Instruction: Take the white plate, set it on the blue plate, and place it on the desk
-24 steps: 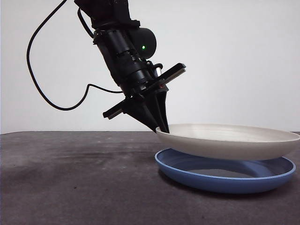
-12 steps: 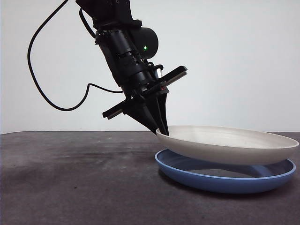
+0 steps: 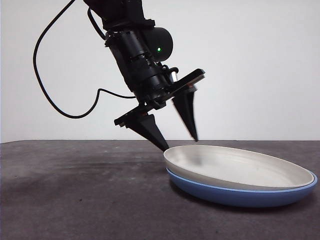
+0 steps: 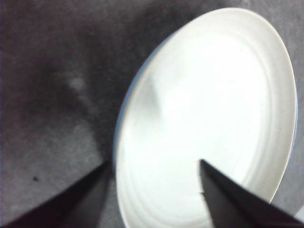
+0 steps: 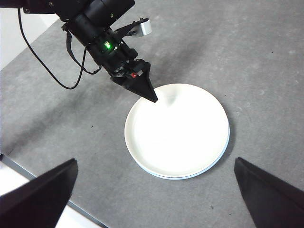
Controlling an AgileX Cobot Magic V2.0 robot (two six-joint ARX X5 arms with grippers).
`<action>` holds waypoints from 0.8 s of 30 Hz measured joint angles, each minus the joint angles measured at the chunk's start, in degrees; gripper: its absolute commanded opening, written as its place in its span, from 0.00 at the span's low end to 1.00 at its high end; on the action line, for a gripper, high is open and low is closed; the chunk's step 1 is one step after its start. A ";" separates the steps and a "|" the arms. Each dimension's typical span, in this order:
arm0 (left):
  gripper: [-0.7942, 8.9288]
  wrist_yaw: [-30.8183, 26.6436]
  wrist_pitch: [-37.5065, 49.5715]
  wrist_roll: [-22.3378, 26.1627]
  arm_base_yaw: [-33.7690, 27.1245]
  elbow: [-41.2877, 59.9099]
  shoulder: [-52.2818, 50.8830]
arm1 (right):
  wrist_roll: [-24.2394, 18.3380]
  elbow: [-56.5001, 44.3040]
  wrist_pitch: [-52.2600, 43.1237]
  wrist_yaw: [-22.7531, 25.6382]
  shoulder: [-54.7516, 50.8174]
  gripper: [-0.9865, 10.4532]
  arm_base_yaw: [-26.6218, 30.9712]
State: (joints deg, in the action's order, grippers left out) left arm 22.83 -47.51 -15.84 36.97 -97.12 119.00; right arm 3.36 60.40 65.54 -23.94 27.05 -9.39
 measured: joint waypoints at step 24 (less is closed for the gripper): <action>0.67 0.00 -27.96 12.31 -2.93 -15.87 -8.92 | 2.80 -0.02 3.80 4.76 0.02 0.58 -0.04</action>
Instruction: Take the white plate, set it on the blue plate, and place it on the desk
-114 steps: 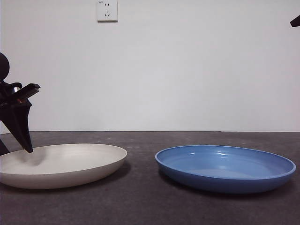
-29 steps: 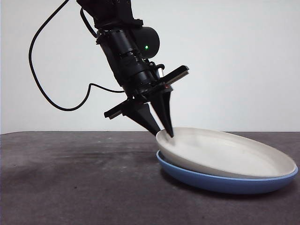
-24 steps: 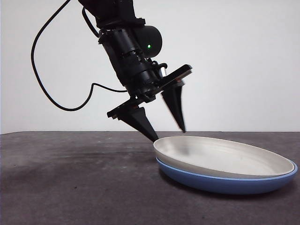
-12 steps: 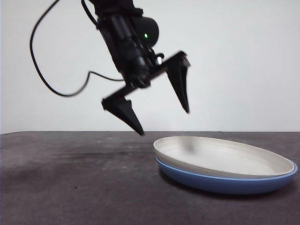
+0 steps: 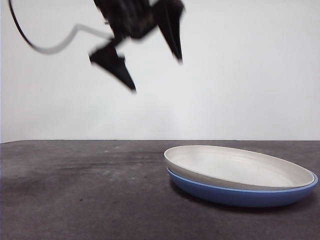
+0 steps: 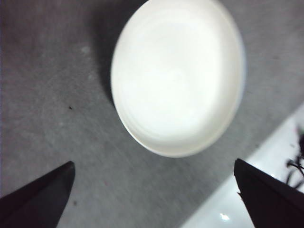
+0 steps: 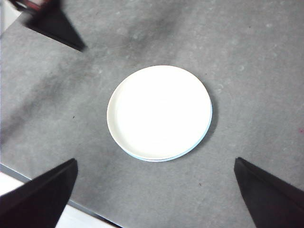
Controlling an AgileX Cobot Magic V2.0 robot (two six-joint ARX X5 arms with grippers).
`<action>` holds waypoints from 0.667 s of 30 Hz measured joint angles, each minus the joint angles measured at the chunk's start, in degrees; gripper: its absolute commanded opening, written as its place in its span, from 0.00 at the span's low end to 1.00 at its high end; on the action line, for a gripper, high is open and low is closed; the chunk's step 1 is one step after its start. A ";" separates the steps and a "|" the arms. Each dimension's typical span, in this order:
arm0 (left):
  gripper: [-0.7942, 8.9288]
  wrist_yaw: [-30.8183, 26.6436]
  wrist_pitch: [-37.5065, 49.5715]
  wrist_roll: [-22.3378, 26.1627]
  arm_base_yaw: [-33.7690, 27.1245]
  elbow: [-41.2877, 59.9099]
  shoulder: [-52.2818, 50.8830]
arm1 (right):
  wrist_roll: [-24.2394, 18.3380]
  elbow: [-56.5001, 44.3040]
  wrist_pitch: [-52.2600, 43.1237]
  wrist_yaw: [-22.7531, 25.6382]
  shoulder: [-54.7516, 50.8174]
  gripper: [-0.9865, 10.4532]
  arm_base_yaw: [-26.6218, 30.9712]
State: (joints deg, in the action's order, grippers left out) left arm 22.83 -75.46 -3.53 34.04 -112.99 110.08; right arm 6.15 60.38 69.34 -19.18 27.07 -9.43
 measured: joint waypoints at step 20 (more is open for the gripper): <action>0.66 -6.62 -5.42 5.86 0.00 1.66 -42.29 | 4.37 0.00 0.22 -0.09 12.20 0.58 0.00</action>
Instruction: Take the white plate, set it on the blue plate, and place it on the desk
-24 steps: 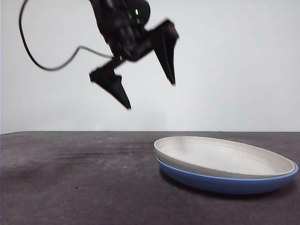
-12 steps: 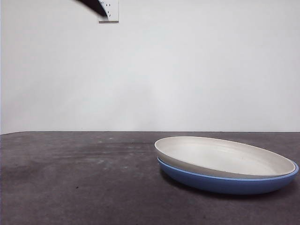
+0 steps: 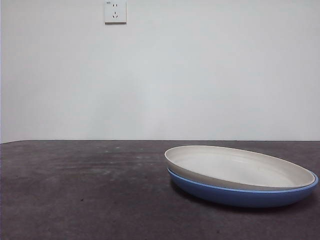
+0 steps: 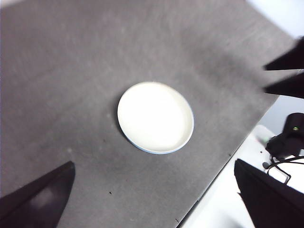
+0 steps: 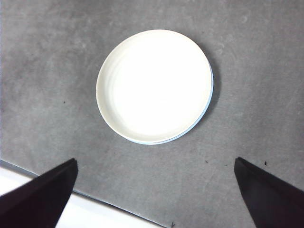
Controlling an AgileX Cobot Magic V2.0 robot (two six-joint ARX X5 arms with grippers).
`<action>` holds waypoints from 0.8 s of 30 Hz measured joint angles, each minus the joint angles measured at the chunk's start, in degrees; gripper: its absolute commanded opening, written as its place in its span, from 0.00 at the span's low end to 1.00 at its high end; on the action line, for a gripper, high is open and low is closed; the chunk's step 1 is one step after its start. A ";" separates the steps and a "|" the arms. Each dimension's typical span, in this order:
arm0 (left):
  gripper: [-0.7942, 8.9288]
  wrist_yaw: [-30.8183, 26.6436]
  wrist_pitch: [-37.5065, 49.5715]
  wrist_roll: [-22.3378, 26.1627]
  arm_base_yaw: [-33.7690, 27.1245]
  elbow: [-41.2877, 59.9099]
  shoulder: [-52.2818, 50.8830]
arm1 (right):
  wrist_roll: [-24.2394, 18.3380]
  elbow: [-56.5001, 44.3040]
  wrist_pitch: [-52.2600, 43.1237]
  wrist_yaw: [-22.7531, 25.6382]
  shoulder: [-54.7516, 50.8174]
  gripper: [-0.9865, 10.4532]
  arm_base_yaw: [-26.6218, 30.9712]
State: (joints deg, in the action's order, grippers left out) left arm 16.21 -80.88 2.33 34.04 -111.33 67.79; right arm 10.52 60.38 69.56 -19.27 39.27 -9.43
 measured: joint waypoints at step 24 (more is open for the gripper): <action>0.66 -0.04 0.04 -1.75 0.00 31.63 -36.52 | -2.40 -13.88 -21.73 -9.84 24.22 0.58 1.53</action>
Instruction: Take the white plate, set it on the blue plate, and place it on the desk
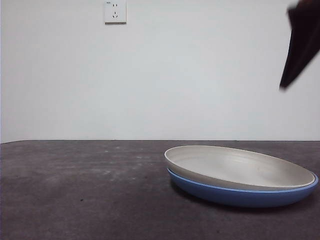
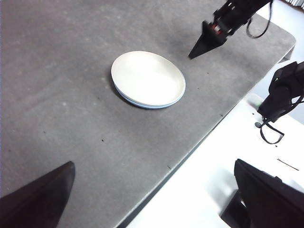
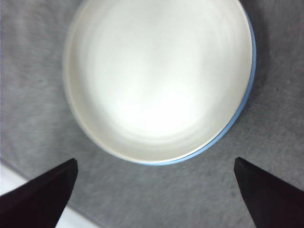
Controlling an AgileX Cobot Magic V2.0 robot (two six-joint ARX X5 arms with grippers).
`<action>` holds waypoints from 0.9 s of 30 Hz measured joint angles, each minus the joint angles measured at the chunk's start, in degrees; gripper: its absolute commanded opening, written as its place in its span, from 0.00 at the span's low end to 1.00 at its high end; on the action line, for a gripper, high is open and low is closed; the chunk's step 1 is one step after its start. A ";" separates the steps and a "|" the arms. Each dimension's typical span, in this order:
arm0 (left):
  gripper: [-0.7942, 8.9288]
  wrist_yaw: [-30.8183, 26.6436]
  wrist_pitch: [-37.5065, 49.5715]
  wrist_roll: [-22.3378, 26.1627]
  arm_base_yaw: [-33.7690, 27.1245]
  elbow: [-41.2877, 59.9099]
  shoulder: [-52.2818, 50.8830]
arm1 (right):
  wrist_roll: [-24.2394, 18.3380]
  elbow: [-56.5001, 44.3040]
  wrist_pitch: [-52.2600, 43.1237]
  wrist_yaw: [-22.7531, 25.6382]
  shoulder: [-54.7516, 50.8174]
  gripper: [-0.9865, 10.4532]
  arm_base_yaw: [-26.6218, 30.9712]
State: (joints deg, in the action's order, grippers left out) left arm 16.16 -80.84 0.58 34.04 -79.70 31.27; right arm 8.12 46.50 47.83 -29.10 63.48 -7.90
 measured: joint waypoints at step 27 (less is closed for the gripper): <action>0.66 -0.02 2.58 -0.68 0.00 0.55 -0.92 | -0.39 -1.03 -19.19 -5.64 22.18 0.35 4.33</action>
State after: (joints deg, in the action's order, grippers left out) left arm 16.14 -78.26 -0.10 34.04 -79.15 30.35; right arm 7.73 45.47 28.64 -34.74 85.67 -3.57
